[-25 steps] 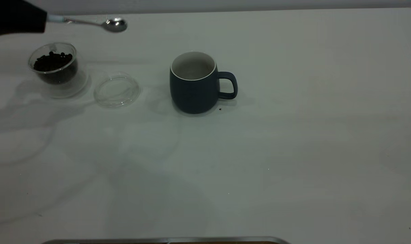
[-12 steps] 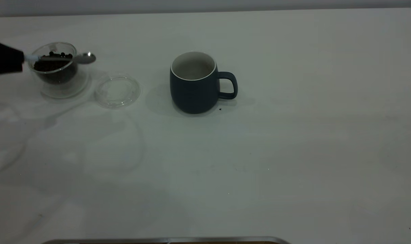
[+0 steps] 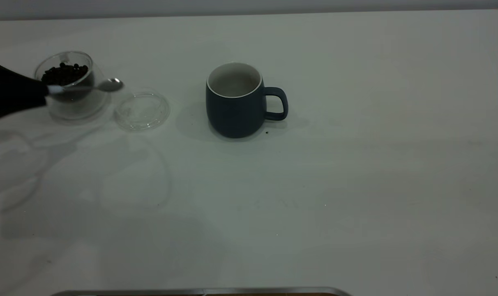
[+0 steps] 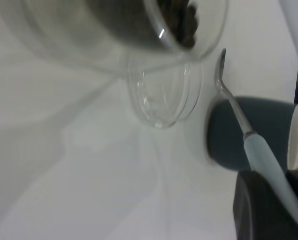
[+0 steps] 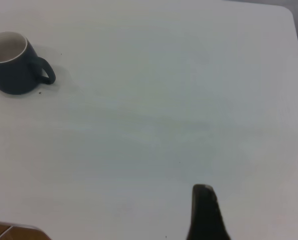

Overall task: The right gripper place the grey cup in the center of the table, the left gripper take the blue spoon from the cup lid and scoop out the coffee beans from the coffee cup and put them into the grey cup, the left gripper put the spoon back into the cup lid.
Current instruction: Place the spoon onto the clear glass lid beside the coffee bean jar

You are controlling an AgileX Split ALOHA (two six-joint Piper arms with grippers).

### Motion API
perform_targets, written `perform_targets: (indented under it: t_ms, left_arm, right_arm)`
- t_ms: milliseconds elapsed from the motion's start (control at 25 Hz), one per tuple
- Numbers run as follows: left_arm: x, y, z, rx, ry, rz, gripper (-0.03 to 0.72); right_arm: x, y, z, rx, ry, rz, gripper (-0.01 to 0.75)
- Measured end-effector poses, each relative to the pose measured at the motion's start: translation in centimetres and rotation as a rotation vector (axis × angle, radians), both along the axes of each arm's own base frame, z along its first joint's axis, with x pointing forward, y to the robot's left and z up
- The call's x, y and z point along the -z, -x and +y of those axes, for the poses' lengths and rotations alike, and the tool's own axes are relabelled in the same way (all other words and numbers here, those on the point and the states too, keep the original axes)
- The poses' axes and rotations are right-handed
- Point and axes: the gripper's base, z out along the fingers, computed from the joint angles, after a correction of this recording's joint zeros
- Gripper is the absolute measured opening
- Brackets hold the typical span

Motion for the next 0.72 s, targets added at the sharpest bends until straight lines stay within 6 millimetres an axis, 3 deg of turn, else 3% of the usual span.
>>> perform_targets:
  t_ms: [360, 720]
  left_arm:
    - [2.9, -0.6, -3.5, 0.025, 0.001, 0.000, 0.132]
    - [4.7, -0.3, -4.4, 0.062, -0.030, 0.031, 0.132]
  right_arm:
    - [0.0, 0.0, 0.0, 0.000, 0.000, 0.000, 0.531]
    - [0.0, 0.0, 0.0, 0.000, 0.000, 0.000, 0.531]
